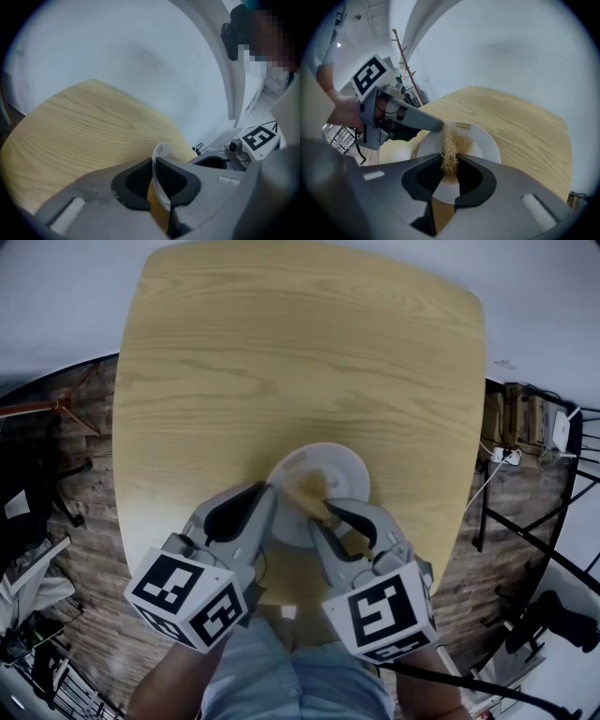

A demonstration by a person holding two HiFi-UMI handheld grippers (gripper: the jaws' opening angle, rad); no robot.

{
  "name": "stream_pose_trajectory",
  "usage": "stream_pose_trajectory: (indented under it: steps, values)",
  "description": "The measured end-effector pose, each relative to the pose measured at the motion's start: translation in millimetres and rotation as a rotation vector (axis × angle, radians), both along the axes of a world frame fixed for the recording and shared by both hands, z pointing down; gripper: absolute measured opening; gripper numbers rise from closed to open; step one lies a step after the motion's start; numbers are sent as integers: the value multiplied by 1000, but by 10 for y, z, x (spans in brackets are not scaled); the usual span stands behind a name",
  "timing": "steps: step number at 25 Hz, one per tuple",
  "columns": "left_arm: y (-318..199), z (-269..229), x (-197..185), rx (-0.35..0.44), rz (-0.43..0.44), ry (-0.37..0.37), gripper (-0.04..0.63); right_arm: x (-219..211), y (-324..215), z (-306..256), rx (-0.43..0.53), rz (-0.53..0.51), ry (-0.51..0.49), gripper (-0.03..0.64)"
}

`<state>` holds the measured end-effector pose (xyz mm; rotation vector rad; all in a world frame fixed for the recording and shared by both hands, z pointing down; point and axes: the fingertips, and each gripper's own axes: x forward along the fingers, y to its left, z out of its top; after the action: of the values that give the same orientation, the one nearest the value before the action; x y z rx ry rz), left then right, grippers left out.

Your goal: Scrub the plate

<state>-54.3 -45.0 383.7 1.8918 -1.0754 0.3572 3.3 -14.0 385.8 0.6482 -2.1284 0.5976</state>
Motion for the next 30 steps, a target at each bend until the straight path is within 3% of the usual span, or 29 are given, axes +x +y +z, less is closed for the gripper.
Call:
stream_pose_trajectory:
  steps: [12,23,30]
  values:
    - [-15,-16,-16,7,7,-11,48,121,314,92,-53,-21,6,71]
    - [-3,-25,15,13,18,-36,48,761,204,201,-41,121,116,72]
    - [38,-33,0,43,46,-91,52,1121,70,144,26,206,200,72]
